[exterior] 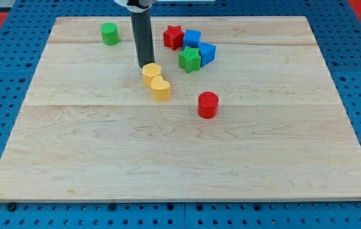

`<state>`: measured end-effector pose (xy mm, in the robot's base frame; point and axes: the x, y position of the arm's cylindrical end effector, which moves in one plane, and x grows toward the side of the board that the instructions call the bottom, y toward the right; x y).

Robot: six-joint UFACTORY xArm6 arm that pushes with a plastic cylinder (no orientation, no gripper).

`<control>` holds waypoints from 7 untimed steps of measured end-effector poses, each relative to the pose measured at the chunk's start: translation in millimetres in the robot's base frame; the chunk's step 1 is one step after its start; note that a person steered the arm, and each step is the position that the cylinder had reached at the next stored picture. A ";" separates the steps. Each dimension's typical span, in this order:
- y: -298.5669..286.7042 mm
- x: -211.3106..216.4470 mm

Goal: Push the yellow hexagon to the center of the board

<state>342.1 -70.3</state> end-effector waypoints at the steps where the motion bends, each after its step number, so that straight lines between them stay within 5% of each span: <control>1: -27.5 15.9; 2: -46.5 18.6; 7: 37.9 19.0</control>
<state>361.2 -32.4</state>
